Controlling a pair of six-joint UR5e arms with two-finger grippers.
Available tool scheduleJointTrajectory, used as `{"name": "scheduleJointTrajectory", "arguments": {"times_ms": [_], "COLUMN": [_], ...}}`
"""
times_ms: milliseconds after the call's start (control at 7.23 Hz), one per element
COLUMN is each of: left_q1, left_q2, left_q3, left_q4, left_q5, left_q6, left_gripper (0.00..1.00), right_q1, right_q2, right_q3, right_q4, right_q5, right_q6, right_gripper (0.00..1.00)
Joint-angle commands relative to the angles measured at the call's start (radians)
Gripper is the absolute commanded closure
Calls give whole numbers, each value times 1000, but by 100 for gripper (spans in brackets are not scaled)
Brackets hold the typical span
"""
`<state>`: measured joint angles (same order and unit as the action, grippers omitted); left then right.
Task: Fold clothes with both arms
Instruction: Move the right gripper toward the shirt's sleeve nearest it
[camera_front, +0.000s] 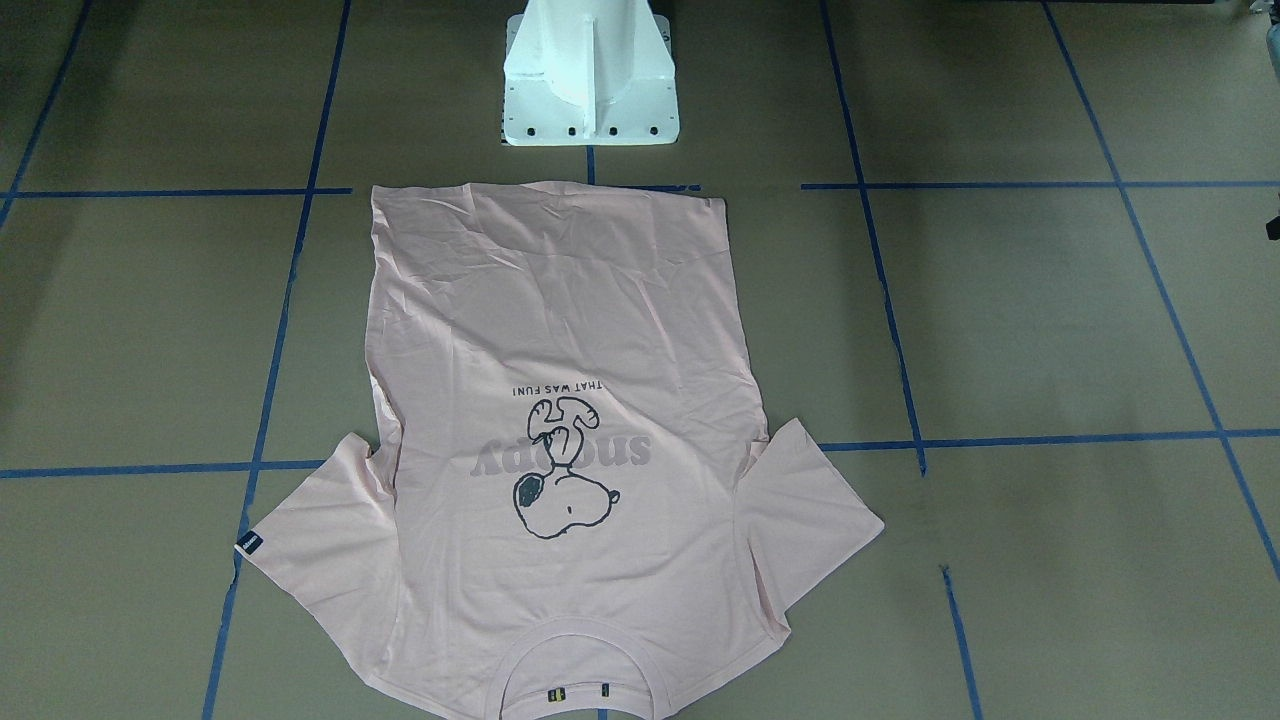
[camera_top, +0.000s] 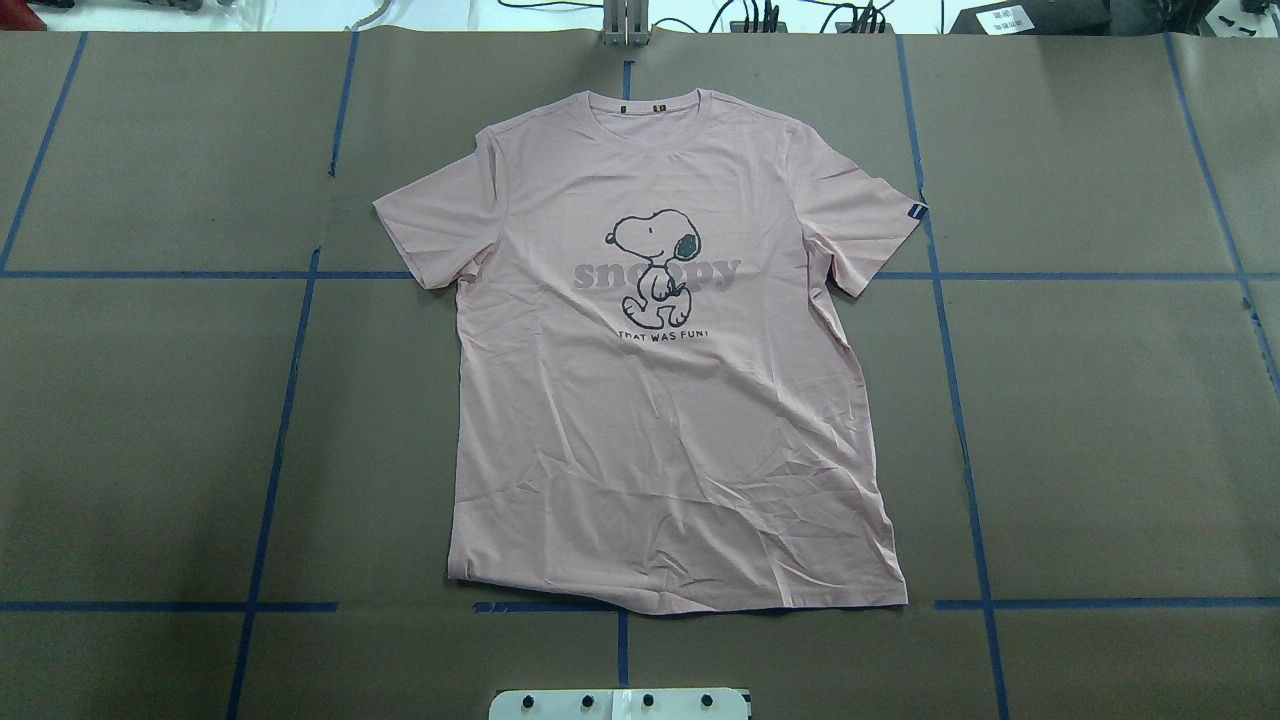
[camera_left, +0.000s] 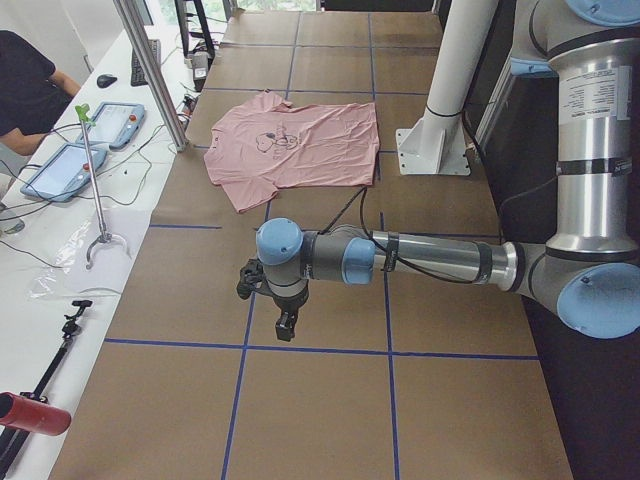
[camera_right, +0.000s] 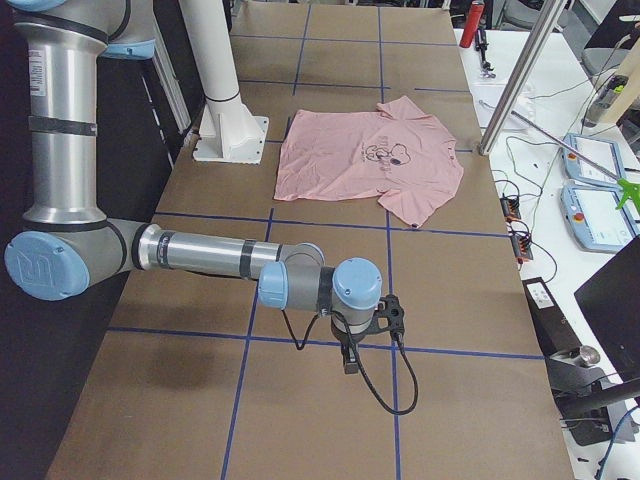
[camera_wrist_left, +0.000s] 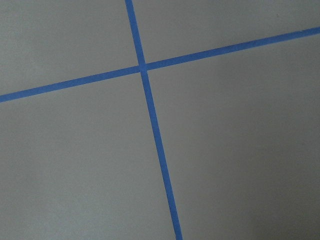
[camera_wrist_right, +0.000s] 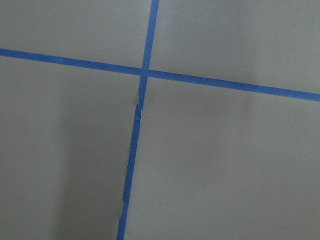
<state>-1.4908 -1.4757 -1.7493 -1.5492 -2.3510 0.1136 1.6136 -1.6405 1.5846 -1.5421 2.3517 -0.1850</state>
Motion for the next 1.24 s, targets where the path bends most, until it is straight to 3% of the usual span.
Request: {"name": "scheduleJointTrajectory", "arguments": {"times_ms": [0,138,415,553,691,829,968,1106], "left_q1": [0,3,6,27,37,37,50,64], "left_q2": [-3,-36,-177,-231,-227,-235,-279,-303], "left_q3": [-7,-6,22,43,68,86,94,147], "left_q4": [-5,-6,-32,-125,-205,-238,-299,-317], "left_q5": [1,7,4,1,-4,-19,-22,-19], "left_q6": [-2,-11,-9,-12,-11,-64,-143,-202], "left_gripper": [0,0,0,0,0,0,0,0], "right_q1": [-1,-9,-163,-245,-314,-331,-365,-424], "right_q2": [16,46,181,279,357,407,474,514], "right_q3": [33,26,-7,-62,-178,-268,-320,-334], "right_q4": [-1,10,43,59,138,316,386,431], "right_q5": [12,55,51,35,38,40,32,24], "right_q6": [100,201,226,228,228,319,534,630], "right_gripper": [0,0,0,0,0,0,0,0]}}
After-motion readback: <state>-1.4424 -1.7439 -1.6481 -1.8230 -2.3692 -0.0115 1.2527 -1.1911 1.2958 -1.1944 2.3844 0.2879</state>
